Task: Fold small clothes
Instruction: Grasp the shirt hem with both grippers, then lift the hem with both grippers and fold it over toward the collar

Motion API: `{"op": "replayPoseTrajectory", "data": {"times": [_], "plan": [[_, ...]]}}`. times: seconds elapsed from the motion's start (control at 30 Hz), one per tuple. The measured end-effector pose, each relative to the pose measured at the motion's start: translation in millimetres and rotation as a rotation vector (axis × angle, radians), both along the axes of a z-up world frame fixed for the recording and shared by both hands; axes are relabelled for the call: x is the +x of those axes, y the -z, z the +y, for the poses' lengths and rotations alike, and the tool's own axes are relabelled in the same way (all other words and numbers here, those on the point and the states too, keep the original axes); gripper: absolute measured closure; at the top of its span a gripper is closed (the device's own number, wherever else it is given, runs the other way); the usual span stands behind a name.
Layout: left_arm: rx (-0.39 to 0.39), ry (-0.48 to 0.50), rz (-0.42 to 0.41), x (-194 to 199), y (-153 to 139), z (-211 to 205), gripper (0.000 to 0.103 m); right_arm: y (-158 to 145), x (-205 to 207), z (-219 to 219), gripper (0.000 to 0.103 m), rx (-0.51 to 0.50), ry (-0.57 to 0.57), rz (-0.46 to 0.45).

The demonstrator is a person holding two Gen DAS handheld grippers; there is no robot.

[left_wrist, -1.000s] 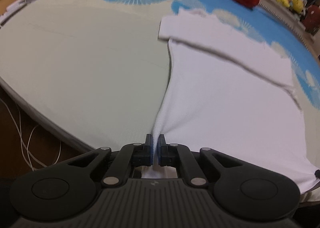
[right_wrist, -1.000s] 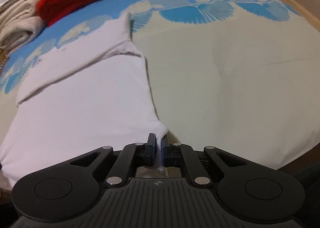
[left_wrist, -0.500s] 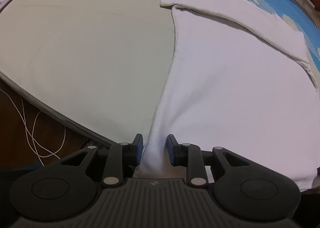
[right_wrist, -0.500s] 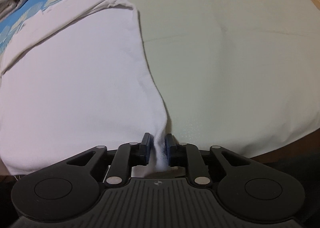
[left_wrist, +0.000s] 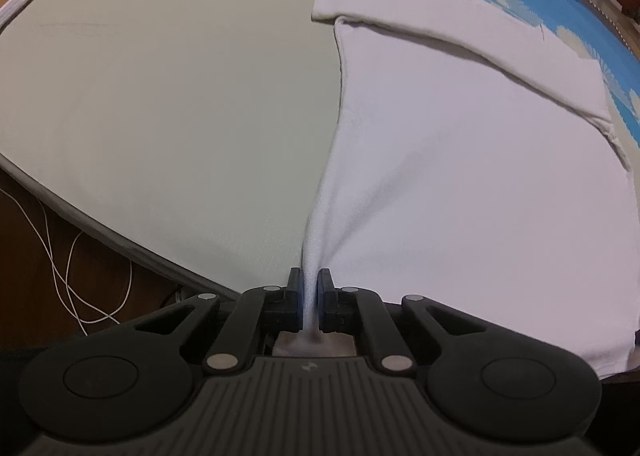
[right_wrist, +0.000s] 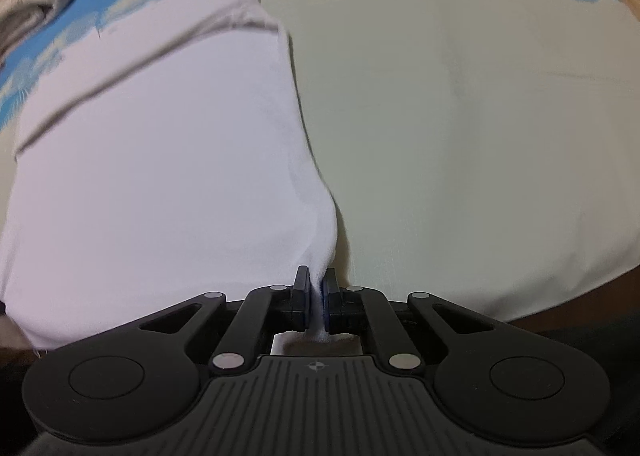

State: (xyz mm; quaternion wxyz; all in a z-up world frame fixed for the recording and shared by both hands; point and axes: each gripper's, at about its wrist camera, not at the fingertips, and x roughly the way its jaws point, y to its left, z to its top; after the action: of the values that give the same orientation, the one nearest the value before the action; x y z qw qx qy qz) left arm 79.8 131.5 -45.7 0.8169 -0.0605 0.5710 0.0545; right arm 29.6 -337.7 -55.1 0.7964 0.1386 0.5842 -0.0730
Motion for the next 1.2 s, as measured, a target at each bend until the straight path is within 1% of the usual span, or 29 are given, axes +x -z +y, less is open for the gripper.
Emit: {"op": "replayPoseTrajectory", "data": {"times": [0.07,0.1,0.23,0.3,0.37,0.5,0.67,0.77,0.87,0.97,1.07,1.2], "plan": [[0.013,0.013,0.013,1,3,-1,0.091,2,3,7,0.095,-0.023,-0.024,0.002],[0.018,0.021,0.018,1,4,-2,0.091,2,3,9,0.093,-0.031,-0.036,0.003],[0.028,0.035,0.019,-1,5,-4,0.091,3,5,9,0.093,-0.032,-0.045,0.003],[0.026,0.034,0.018,-1,4,-4,0.096,3,5,9,0.095,-0.031,-0.042,0.001],[0.028,0.039,0.015,-1,4,-6,0.097,3,4,8,0.096,-0.03,-0.038,-0.003],[0.03,0.04,0.01,0,3,-5,0.097,3,5,8,0.097,-0.026,-0.032,-0.016],[0.028,0.038,0.002,-1,1,-4,0.098,-3,-2,5,0.097,-0.026,-0.031,-0.031],[0.039,0.044,-0.018,-4,-4,-5,0.099,-10,-4,4,0.097,-0.026,-0.018,-0.067],[0.059,0.065,-0.08,-7,-17,-9,0.099,-28,-8,4,0.098,-0.029,-0.016,-0.151],[0.049,0.078,-0.164,-12,-42,-12,0.099,-52,-12,1,0.098,-0.001,-0.006,-0.25],[0.024,0.088,-0.223,-17,-69,-12,0.099,-87,-18,-7,0.098,0.036,-0.004,-0.347],[0.019,0.111,-0.295,-28,-109,-11,0.099,-134,-29,-24,0.098,0.102,-0.006,-0.431]]}}
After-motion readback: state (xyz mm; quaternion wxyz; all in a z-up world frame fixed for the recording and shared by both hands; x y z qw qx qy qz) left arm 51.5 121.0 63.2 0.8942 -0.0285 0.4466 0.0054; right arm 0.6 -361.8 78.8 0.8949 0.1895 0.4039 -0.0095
